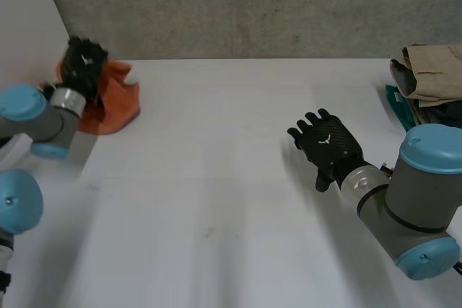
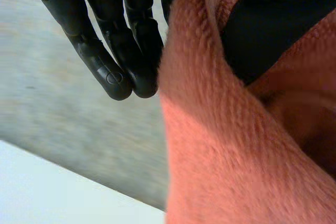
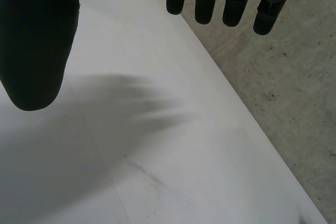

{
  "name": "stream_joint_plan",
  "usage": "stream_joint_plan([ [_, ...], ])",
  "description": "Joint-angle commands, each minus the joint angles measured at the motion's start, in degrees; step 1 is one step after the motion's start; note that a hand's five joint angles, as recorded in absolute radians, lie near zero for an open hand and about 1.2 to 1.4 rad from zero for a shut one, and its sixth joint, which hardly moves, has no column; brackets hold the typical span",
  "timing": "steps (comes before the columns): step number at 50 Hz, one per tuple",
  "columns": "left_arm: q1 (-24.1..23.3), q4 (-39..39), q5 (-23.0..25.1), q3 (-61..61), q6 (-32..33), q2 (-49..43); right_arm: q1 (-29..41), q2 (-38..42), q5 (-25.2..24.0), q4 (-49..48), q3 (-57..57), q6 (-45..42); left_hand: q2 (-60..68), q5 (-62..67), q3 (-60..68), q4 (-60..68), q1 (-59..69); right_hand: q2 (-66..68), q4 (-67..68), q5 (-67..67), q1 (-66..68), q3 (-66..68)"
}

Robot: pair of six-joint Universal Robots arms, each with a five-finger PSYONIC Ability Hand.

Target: Fold the laundry.

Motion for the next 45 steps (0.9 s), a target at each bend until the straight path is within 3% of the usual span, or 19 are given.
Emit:
stream_joint_plan([
  [1, -5.1, 1.3, -5.7, -15.3, -16.1, 21.1, -0.3, -2.0, 1.3, 1.0, -0.4, 0.4, 11.9, 14.8, 12.4, 11.6, 16.2, -1.9, -1.9, -2.5, -2.8, -1.9],
  [9, -14.4, -2.1, -7.7, -33.9, -32.3, 45.0, -2.3, -5.9, 3.4, 4.8, -2.3, 3.8, 11.9, 14.8, 12.4, 11.6, 16.2, -1.9, -1.9, -2.5, -2.8, -1.9],
  [14, -20.9, -7.9, -6.6, -47.4, -38.7, 54.8, -5.1, -9.7, 3.8, 9.3, -4.2, 7.6, 11.9, 14.8, 12.4, 11.6, 16.2, -1.9, -1.9, -2.5, -2.8, -1.9],
  [21, -30.8, -13.3, -3.4, -66.7, -42.0, 56.5, -8.7, -11.8, 3.6, 15.9, -7.4, 10.0, 11.9, 14.8, 12.4, 11.6, 16.2, -1.9, -1.9, -2.5, -2.8, -1.9],
  [23, -33.4, -11.8, -3.1, -69.7, -42.5, 54.4, -9.0, -11.8, 3.5, 17.4, -8.1, 9.9, -9.1, -6.3, -8.7, -9.4, -4.9, -1.9, -1.9, -2.5, -2.8, -1.9],
  [24, -35.5, -9.4, -4.0, -70.5, -42.2, 49.7, -9.2, -11.4, 3.4, 19.1, -8.7, 9.8, -29.8, -26.9, -29.3, -30.0, -25.5, -1.9, -1.9, -2.5, -2.8, -1.9],
  [25, -36.3, -8.4, -4.8, -70.3, -41.8, 47.4, -9.3, -11.2, 3.4, 19.7, -8.9, 9.8, -37.3, -34.4, -36.8, -37.6, -33.0, -1.9, -1.9, -2.5, -2.8, -1.9],
  [29, -37.9, -5.8, -10.8, -66.7, -40.1, 38.2, -9.3, -9.9, 3.8, 22.9, -10.2, 9.7, -49.6, -46.8, -49.2, -49.9, -45.4, -1.9, -1.9, -2.5, -2.8, -1.9],
  [33, -37.2, -8.8, -16.6, -65.1, -40.3, 38.8, -9.1, -10.0, 3.9, 25.6, -10.4, 9.6, -57.5, -54.7, -57.1, -57.8, -53.3, -1.9, -1.9, -2.5, -2.8, -1.9],
  [41, -32.9, -10.5, -20.0, -70.7, -43.3, 60.9, -8.1, -12.2, 3.5, 28.1, -10.1, 11.3, -58.1, -55.2, -57.6, -58.4, -53.8, -1.9, -1.9, -2.5, -2.8, -1.9],
  [45, -30.7, -11.2, -19.1, -72.6, -43.4, 65.9, -6.7, -13.1, 3.4, 29.1, -9.6, 14.5, -58.1, -55.2, -57.6, -58.4, -53.8, -1.9, -1.9, -2.5, -2.8, -1.9],
])
